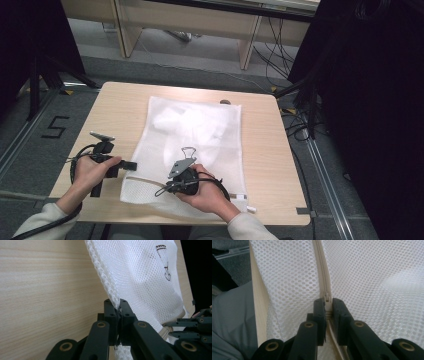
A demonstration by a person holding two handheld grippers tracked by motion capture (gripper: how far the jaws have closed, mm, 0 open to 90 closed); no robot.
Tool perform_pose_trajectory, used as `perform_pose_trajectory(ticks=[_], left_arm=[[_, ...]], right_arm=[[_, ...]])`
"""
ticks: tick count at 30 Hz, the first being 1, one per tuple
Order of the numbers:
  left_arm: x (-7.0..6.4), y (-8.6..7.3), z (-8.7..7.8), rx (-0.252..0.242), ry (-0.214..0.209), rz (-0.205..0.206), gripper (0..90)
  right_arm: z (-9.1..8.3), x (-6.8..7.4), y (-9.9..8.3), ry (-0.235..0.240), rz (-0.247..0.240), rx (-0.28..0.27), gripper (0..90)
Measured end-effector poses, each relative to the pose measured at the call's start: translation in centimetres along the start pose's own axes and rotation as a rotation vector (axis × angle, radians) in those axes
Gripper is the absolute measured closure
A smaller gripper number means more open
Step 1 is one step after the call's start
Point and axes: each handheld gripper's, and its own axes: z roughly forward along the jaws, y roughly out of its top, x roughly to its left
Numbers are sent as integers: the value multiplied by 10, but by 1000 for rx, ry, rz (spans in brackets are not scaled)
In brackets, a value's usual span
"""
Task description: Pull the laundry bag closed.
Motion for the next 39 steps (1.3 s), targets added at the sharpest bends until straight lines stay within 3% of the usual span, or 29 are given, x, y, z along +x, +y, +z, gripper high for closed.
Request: perform_pose_trajectory(ticks=[1,2,3,4,5,6,7,8,9,10,11,13,14,16,18,23,24,31,32,33,37,38,39], left_arm=[[2,1,0,0,2,33,866],[2,1,0,-1,2,28,866],[-2,0,0,-1,2,-16,866],[-2,0,0,-1,2,-18,865],[0,0,0,-1,-1,16,865],[1,1,0,-1,-1,25,865],[-2,0,0,-1,4,-20,865],[3,1,0,0,1,29,865],[0,0,0,-2,4,-25,865],[3,1,0,-4,-1,22,865],[0,0,0,-3,7,-27,865],[1,0,-1,14,10,-8,865],[0,0,0,-2,10,-24,865],[6,1,-2,16,7,55,865],[0,0,0,1,13,-21,865],[0,0,0,-2,9,-23,865],[4,1,0,-5,6,31,865],[1,-1,0,-4,9,-25,864],[1,0,0,-5,9,-15,864],[5,1,0,-4,5,31,864],[5,0,0,0,12,31,864],[2,0,0,-2,13,-4,864],[5,0,0,-2,14,29,864]], right_arm=[[-1,-1,-1,-2,1,0,828],[-2,-2,-2,1,-14,-3,827],[-2,-1,-3,-6,5,-5,827],[-4,-1,-4,-3,0,2,827],[-4,-1,-4,-1,1,1,827],[-4,-1,-4,-1,5,-3,827],[-4,-1,-4,0,4,-2,827],[-4,-1,-4,-2,3,-1,827],[-5,-1,-5,-4,5,6,827],[-5,-2,-5,0,-5,-2,827],[-6,-2,-6,-4,12,-4,827],[-8,-2,-8,-8,25,-6,827],[-8,-4,-8,-2,4,0,827],[-11,-4,-10,-7,13,5,827],[-11,-4,-11,-6,19,-6,827],[-13,-4,-12,-8,20,-1,827],[-13,-4,-12,-8,20,1,827],[-17,-6,-14,-8,22,-6,827],[-17,-7,-14,-5,16,-9,827],[-18,-6,-14,-13,27,-4,827],[-20,-8,-17,-20,34,-12,827],[-22,-7,-17,-13,42,-2,827],[-23,-8,-18,-20,34,-4,827]])
